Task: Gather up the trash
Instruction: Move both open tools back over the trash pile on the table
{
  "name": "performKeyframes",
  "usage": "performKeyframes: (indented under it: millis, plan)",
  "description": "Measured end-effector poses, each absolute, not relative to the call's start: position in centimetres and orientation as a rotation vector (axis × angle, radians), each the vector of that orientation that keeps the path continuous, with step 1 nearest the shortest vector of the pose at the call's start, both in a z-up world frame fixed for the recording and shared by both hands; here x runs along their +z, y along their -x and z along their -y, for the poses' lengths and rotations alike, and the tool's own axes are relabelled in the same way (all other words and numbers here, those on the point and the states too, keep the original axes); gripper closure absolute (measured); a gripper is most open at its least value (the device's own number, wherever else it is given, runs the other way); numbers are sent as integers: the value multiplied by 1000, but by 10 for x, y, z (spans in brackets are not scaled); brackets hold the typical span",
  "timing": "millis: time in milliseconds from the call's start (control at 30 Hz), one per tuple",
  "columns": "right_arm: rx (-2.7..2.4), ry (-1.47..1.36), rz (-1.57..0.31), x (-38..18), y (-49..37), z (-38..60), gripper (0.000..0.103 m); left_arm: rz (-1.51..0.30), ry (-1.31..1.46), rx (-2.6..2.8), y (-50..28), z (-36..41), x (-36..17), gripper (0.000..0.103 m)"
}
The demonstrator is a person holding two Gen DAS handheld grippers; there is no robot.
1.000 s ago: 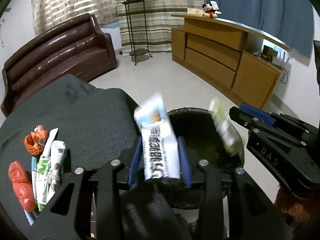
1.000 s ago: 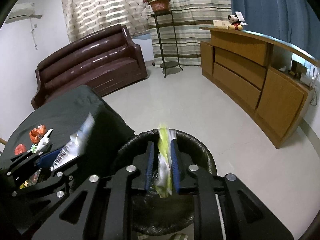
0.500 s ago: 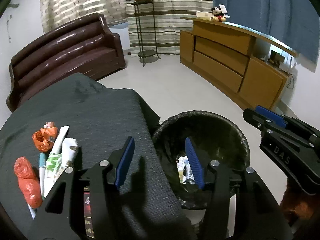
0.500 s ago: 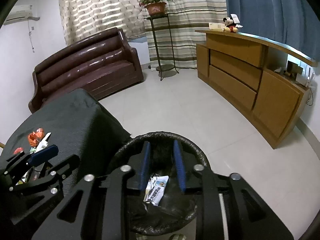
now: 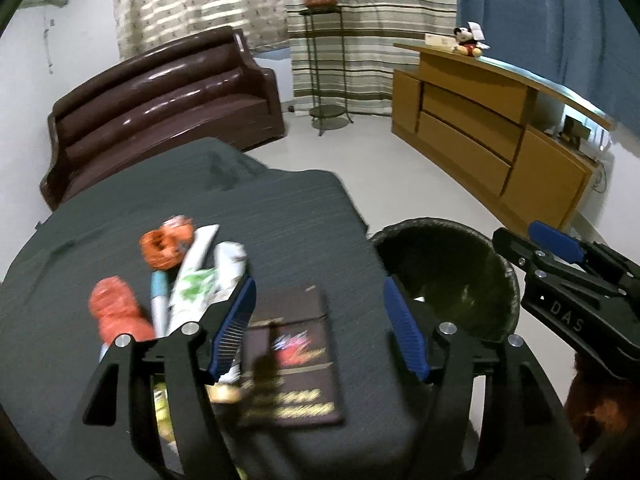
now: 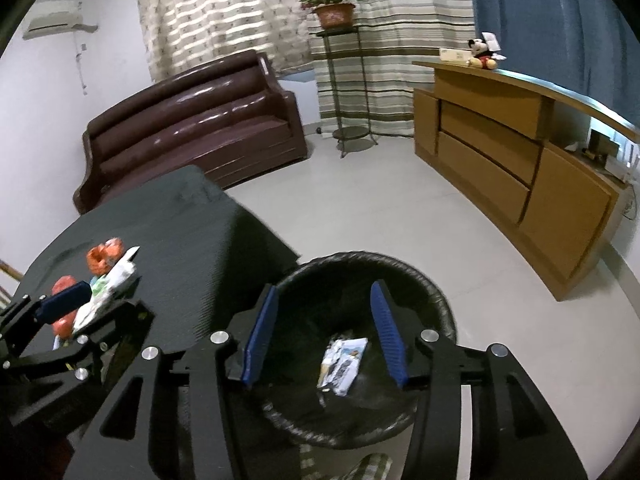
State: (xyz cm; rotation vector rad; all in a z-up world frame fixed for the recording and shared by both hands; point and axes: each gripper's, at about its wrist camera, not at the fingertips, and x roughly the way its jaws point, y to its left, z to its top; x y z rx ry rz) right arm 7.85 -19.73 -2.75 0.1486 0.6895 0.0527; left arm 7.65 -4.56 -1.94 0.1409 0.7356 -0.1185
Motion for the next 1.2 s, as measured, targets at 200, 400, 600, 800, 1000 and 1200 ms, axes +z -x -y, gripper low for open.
performKeyframes:
  millis: [200, 400, 600, 800, 1000, 1200]
  plan:
    - [107, -121, -691, -23, -66, 171, 55, -737, -116, -55, -60, 9, -13, 38]
    - [173, -82, -688, -17, -54, 138, 55, -738, -90, 27, -40, -34, -11, 38]
    - [240, -37, -693, -15, -39, 105, 55, -745, -65, 90, -25, -72, -14, 38]
    - [290, -1, -700, -15, -28, 74, 55, -758, -38, 137, -13, -104, -20, 38]
    - [339, 30, -710, -17, -21, 43, 55, -770, -15, 169, -2, -135, -26, 38]
    - [394, 67, -721, -22, -10, 11, 55, -779, 0, 194, 3, -159, -29, 38]
